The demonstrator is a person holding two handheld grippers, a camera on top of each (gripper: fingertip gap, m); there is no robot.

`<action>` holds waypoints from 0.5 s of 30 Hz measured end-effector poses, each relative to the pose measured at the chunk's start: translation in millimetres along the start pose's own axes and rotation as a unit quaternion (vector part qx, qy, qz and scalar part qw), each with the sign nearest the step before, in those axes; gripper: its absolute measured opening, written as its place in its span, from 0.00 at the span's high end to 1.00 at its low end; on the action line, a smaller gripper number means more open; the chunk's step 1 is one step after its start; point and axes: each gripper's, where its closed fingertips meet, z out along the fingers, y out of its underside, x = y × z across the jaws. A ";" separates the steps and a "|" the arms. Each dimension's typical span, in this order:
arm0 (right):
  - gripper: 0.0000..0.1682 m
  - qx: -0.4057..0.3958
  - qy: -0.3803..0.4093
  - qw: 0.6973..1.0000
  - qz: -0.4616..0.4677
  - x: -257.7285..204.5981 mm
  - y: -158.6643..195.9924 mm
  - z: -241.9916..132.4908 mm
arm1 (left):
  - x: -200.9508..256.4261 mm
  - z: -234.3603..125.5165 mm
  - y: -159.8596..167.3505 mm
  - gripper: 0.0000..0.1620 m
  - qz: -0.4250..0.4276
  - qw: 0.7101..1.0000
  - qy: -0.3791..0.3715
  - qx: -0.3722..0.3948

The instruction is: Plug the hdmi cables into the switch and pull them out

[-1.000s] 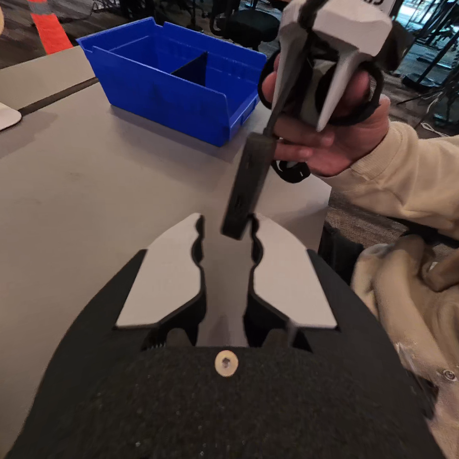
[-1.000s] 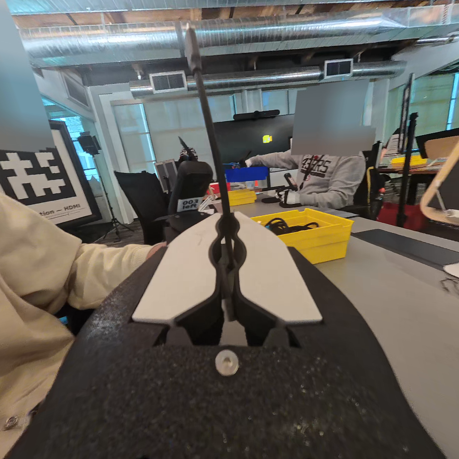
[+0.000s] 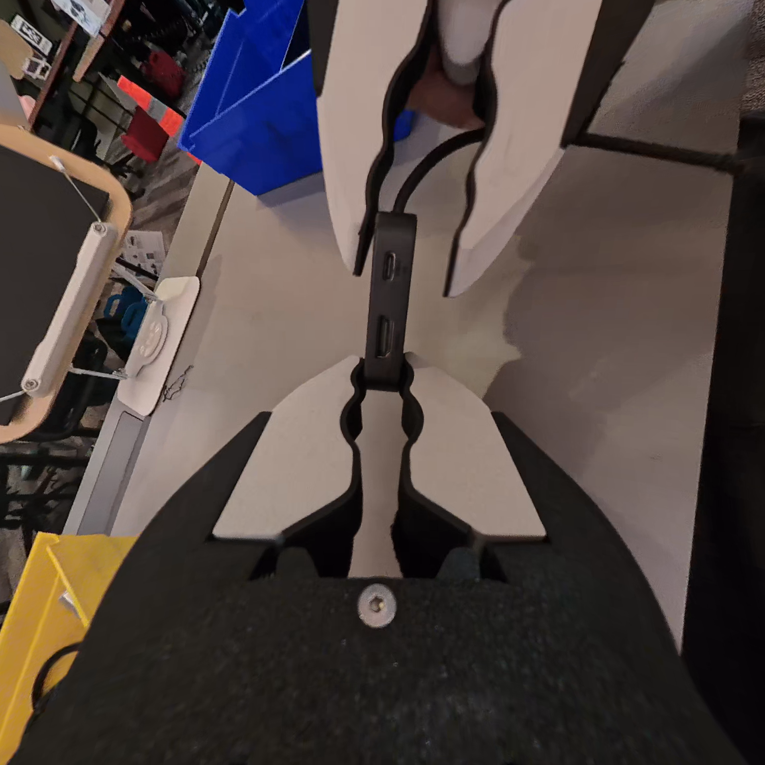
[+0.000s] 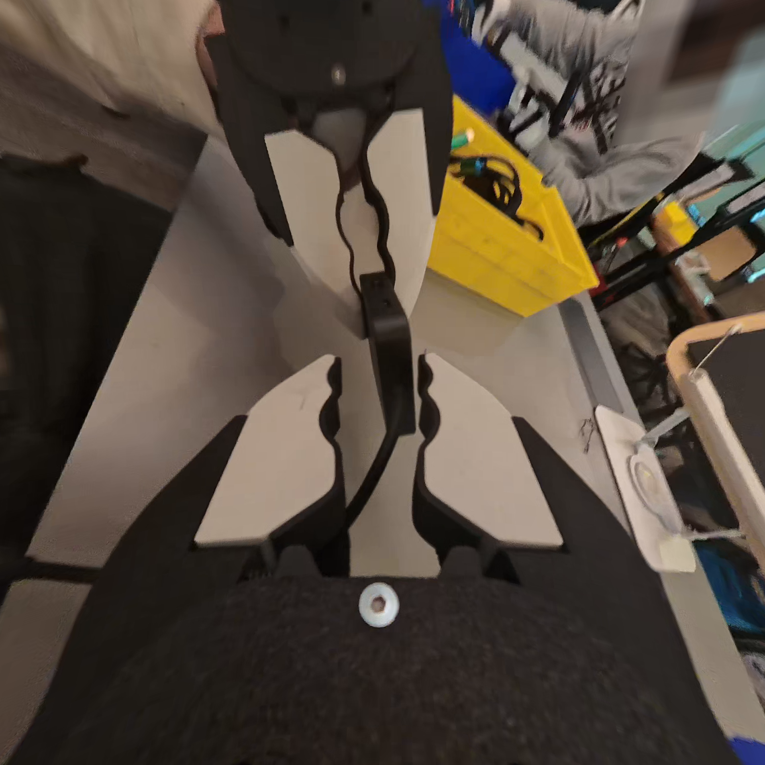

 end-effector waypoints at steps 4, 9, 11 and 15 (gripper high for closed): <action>0.89 0.007 -0.010 1.000 -0.015 -2.5 -1.0 2.6 | 9.3 4.5 -12.3 0.92 0.019 1.000 0.000 0.014; 0.92 -0.053 -0.011 0.996 -0.066 -9.5 13.0 8.9 | 16.1 12.8 -1.9 0.91 -0.004 1.000 0.016 0.003; 0.92 -0.078 0.004 0.993 -0.085 -7.8 18.0 13.6 | 14.5 14.3 5.4 0.89 -0.044 0.999 0.022 -0.003; 0.92 -0.121 0.057 0.982 -0.137 25.0 31.7 18.7 | 2.5 1.9 28.7 0.91 -0.217 0.976 0.027 -0.005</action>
